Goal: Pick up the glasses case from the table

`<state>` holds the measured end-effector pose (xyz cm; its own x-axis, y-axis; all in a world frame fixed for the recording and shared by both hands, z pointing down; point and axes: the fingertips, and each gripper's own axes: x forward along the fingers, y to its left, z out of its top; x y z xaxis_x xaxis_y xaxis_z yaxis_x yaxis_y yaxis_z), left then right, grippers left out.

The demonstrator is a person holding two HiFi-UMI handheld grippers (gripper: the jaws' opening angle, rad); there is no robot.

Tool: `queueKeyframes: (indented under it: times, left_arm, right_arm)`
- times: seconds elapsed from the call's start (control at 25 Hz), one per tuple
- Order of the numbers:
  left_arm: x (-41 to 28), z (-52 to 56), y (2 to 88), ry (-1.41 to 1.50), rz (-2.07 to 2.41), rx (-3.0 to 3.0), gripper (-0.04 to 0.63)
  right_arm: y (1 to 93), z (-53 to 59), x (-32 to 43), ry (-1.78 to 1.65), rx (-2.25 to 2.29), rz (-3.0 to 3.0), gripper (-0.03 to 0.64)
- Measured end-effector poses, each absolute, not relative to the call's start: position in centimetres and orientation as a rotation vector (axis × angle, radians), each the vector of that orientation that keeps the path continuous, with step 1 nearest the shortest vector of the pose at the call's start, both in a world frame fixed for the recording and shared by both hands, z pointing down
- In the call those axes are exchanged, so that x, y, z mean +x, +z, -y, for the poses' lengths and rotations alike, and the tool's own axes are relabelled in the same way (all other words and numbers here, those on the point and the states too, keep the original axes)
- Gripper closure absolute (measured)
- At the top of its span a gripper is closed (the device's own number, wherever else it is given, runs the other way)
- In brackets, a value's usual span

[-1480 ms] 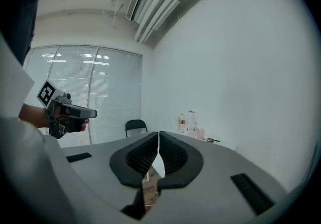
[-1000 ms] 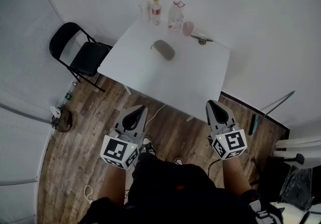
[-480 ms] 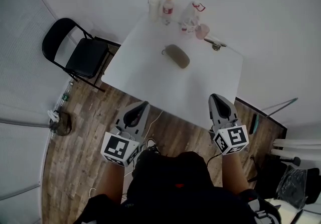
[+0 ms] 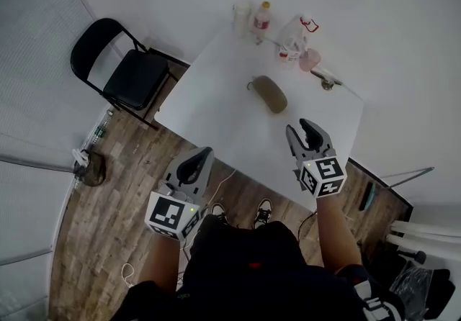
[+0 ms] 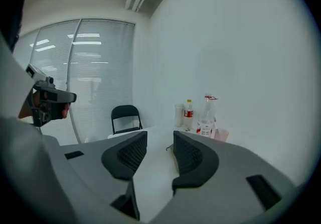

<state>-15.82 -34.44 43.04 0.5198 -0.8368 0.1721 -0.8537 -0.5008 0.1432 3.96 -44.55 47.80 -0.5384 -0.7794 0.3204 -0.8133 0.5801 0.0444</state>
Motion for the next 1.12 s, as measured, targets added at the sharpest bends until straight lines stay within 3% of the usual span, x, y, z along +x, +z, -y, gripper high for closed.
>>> queueKeyframes:
  times: [0.24,0.36,0.72,1.12]
  left_arm:
    - [-14.6,35.0,42.6,0.148,1.529,2.493,0.572]
    - [-13.9,34.7,43.2,0.18,1.548,2.455,0.572]
    - [-14.9,34.6,46.0,0.26,1.641,2.316,0.572]
    - [-17.0,34.2,47.5,0.223,1.695,2.184,0.572]
  right_arm:
    - [53.1,51.3,4.0,0.168,1.146,2.388,0.307]
    - [56.9,53.8,4.6,0.178,1.083,2.295,0.267]
    - [66.9,61.8,5.1,0.275,1.011,2.125,0.234]
    - [71.6,65.5,1.7,0.334,0.916,2.083,0.213]
